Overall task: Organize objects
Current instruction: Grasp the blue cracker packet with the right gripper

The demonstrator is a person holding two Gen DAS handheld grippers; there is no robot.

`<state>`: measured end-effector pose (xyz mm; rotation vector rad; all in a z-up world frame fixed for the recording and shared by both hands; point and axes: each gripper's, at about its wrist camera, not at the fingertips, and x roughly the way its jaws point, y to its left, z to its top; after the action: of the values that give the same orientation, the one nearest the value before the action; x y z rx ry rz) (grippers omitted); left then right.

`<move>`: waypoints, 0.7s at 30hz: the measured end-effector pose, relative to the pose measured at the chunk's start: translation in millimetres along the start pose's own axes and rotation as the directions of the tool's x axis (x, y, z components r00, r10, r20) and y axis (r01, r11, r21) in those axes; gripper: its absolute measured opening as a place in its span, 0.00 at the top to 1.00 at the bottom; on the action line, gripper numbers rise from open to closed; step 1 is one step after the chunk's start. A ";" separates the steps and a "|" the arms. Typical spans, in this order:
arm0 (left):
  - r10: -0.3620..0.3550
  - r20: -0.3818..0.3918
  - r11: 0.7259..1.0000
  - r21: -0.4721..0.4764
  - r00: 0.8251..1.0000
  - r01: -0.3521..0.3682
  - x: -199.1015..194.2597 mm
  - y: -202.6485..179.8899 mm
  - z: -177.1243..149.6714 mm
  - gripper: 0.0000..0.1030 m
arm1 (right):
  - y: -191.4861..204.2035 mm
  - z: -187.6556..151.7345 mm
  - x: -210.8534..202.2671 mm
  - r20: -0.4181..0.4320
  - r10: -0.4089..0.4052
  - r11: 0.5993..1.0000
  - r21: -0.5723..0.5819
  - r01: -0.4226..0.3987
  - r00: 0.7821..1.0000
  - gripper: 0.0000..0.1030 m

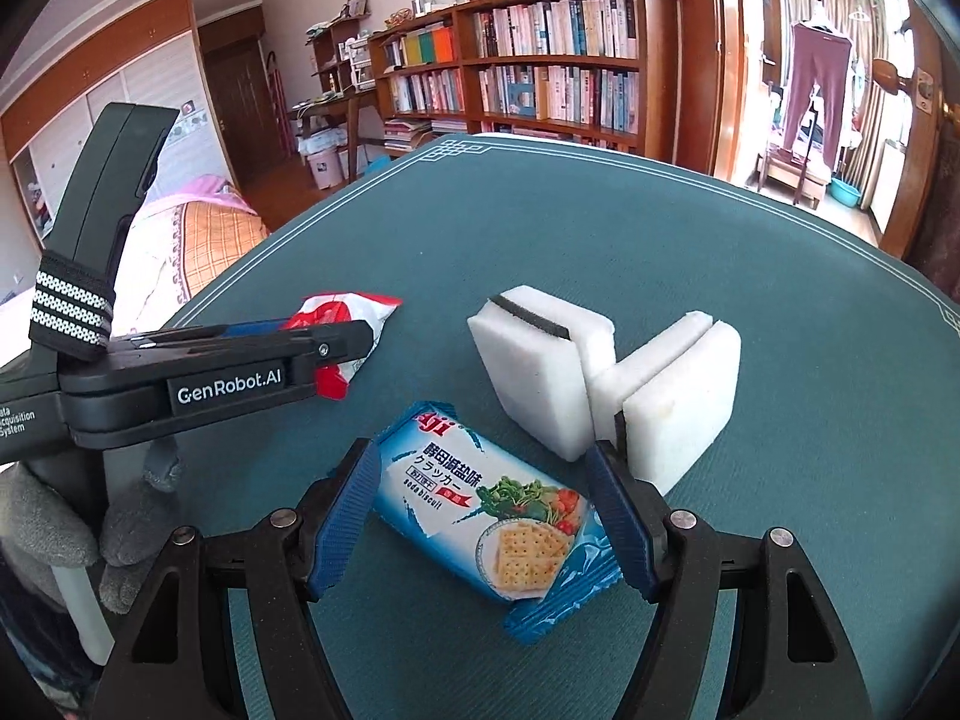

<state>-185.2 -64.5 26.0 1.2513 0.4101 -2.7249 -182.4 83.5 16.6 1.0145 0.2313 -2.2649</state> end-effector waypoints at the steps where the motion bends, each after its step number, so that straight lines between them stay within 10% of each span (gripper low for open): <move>1: -0.001 0.000 1.000 -0.002 1.000 0.001 0.0 0.5 0.1 0.49 | 0.4 -2.9 -0.9 -0.007 0.008 1.000 -0.003 -0.008 1.000 0.30; 10: 0.000 -0.011 1.000 -0.002 1.000 0.000 2.6 0.7 -2.4 0.26 | 16.4 -28.0 -13.0 -0.051 0.022 0.998 -0.053 -0.025 0.998 0.30; 21: 0.033 0.006 0.999 0.032 0.999 -0.033 4.8 -3.5 -3.0 0.31 | 22.2 -26.7 -8.1 -0.040 -0.082 0.995 -0.056 0.080 0.996 0.33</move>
<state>-186.9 -60.3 21.2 1.2459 0.3431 -2.7172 -148.4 80.7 6.1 1.0426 0.3562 -2.2978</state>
